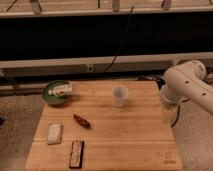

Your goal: Pick up the ceramic cup

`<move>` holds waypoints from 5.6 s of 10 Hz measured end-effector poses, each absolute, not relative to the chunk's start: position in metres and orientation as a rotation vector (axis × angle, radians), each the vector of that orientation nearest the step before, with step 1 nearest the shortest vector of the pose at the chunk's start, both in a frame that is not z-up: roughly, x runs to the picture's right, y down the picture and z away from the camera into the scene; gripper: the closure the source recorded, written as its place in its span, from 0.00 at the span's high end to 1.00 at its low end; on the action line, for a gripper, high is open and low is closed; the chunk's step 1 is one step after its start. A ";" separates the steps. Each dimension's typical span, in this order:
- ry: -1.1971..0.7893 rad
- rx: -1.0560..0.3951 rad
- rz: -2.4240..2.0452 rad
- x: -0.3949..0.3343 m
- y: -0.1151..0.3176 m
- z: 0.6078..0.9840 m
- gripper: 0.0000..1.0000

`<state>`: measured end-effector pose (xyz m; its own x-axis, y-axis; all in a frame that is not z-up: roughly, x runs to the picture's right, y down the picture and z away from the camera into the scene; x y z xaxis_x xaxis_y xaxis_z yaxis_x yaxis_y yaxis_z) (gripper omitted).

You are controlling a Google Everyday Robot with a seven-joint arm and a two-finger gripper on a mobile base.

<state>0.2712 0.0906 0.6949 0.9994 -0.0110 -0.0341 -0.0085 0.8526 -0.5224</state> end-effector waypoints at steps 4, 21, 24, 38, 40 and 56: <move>0.027 -0.522 -0.072 0.251 0.068 0.713 0.80; -0.078 -0.485 -0.412 0.172 0.031 0.758 0.80; -0.099 -0.487 -0.461 0.163 0.032 0.766 0.80; -0.182 -0.523 -0.611 0.140 0.054 0.813 0.80; -0.189 -0.524 -0.628 0.138 0.058 0.820 0.80; -0.216 -0.554 -0.655 0.130 0.085 0.855 0.80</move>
<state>0.1303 0.0849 0.8553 0.7776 -0.5167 0.3583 0.6285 0.6559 -0.4181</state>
